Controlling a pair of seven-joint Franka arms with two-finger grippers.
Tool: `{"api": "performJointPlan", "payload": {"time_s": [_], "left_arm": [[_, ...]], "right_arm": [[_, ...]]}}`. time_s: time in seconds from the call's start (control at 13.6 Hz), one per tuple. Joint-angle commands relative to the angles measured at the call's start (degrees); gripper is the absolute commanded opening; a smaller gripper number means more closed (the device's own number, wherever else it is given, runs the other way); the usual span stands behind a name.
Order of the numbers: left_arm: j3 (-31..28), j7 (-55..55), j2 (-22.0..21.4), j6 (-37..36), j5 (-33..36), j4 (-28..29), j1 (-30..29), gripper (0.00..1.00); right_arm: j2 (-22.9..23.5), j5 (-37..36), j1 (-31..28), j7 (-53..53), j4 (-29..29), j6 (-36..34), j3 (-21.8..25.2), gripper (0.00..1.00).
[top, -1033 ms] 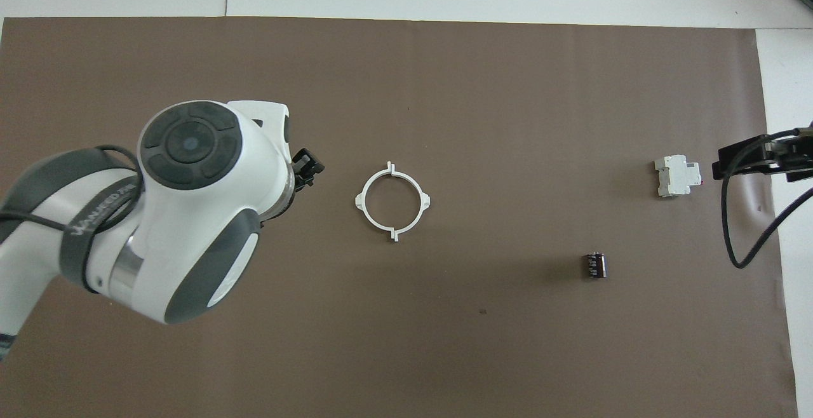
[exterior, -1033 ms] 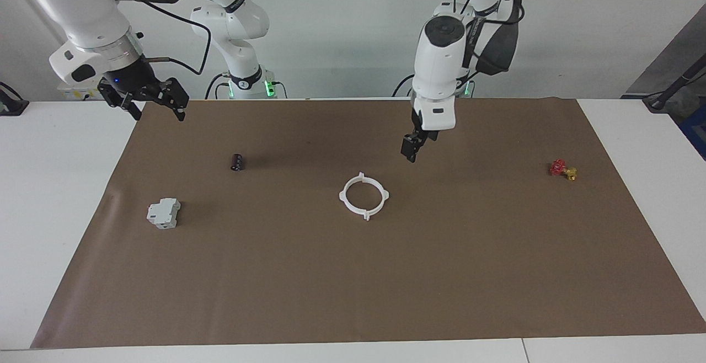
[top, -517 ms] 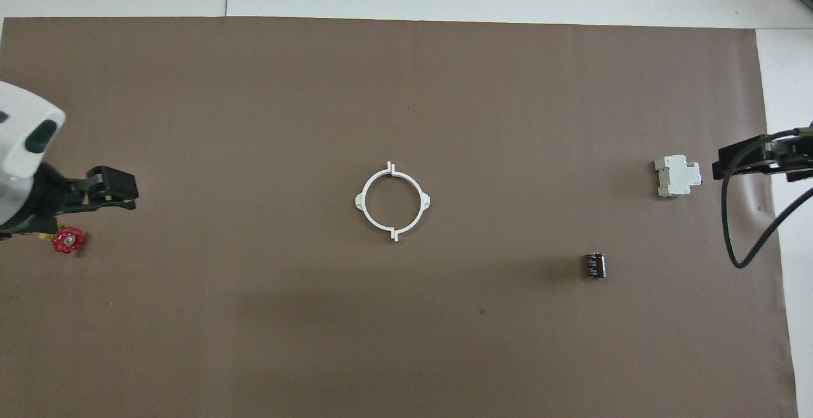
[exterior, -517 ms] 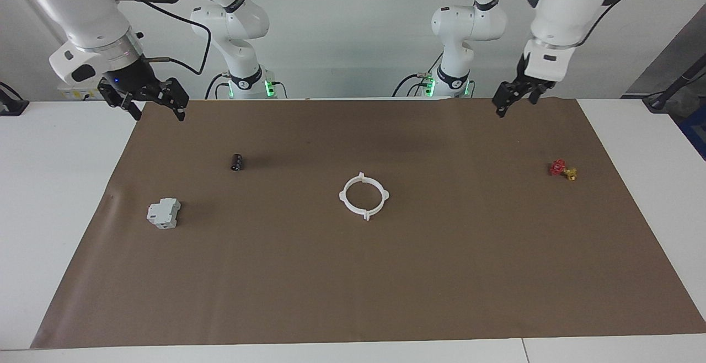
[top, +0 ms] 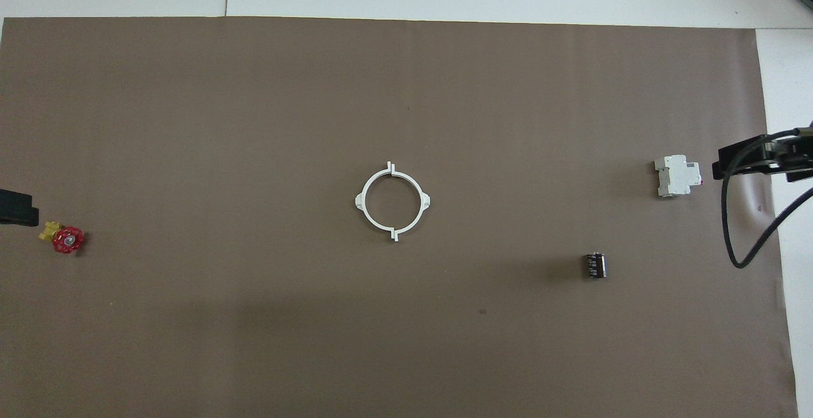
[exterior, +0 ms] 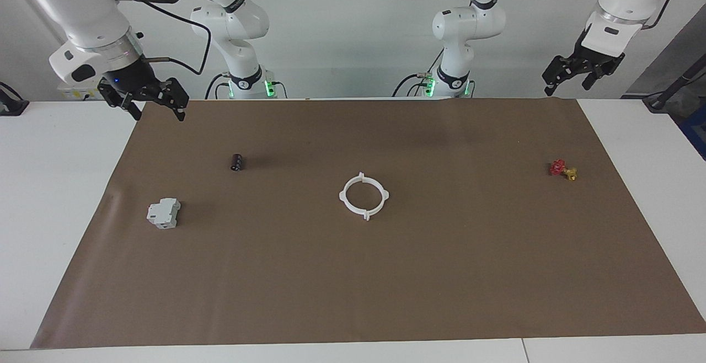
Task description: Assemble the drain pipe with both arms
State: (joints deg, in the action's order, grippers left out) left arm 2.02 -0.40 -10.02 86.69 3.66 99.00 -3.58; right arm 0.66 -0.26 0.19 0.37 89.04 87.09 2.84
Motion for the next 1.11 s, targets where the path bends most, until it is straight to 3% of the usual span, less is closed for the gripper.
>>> {"api": "performJointPlan", "payload": {"time_s": [0.0, 0.22, 0.37, 0.59, 0.81, 1.03], "left_arm": [[0.18, 6.69, -0.71, 0.14, -0.06, 0.14, -0.20, 1.00], [0.00, 9.72, 0.17, 2.69, -0.15, 1.55, 0.32, 1.00], [-1.40, 9.54, 4.10, 3.13, -0.15, 1.03, 2.07, 1.00], [-3.25, 8.58, 6.49, 3.57, -0.41, -0.91, 5.15, 1.00], [-3.61, -3.08, 6.68, 2.00, -0.41, -2.58, 7.97, 1.00], [-3.43, -3.65, 6.85, 1.29, -0.50, -3.10, 7.97, 1.00]], "right_arm": [[-1.10, 0.87, -0.36, -1.42, 1.58, 1.15, -0.03, 1.00], [-1.10, 0.87, -0.36, -1.42, 1.58, 1.06, -0.03, 1.00], [-1.10, 0.87, -0.36, -1.42, 1.58, 1.15, -0.03, 1.00], [-1.10, 0.87, -0.36, -1.42, 1.58, 1.06, -0.03, 1.00], [-1.10, 0.87, -0.28, -1.42, 1.58, 1.06, -0.03, 1.00], [-1.10, 0.87, -0.36, -1.42, 1.58, 1.15, -0.03, 1.00]]}}
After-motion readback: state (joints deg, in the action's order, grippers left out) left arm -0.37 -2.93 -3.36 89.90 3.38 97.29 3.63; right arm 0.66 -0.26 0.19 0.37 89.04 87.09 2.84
